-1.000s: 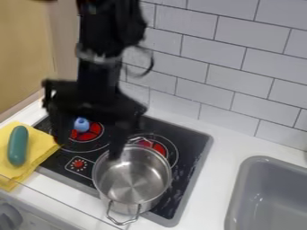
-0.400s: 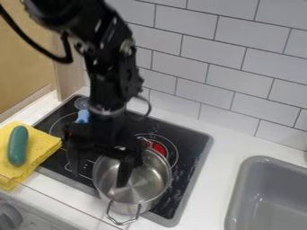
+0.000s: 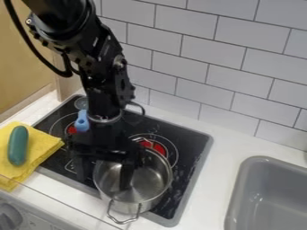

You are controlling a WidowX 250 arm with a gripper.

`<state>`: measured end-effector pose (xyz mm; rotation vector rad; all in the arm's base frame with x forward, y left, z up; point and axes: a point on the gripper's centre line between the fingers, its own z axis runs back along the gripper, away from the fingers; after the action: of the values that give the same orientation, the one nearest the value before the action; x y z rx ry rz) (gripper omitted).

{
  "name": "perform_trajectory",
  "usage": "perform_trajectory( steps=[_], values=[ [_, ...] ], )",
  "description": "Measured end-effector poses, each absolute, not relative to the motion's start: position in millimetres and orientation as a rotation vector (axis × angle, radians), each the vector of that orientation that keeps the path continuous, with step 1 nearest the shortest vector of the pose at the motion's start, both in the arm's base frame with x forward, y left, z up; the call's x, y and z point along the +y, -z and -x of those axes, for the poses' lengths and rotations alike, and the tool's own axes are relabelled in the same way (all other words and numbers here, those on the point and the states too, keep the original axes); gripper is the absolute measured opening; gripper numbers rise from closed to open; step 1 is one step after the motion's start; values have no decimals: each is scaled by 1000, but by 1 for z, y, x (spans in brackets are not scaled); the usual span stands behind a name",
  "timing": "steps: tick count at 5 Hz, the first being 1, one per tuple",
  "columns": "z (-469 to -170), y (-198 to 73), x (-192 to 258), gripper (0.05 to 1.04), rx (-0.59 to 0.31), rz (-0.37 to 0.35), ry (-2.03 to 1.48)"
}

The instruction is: Move the silver pot above the right stove

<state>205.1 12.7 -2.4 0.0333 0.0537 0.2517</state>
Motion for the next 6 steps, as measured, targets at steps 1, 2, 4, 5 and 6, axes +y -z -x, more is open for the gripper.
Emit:
perform_trajectory(
  steps=[1, 2, 4, 5, 6],
  values=[
    [-216, 4, 13, 660, 30, 4, -260],
    [-220, 5, 13, 401, 28, 4, -253],
    [-216, 1, 11, 101, 58, -5, -258],
    [-209, -12, 9, 75, 66, 21, -266],
    [-207, -26, 9, 64, 50, 35, -286]
  ],
)
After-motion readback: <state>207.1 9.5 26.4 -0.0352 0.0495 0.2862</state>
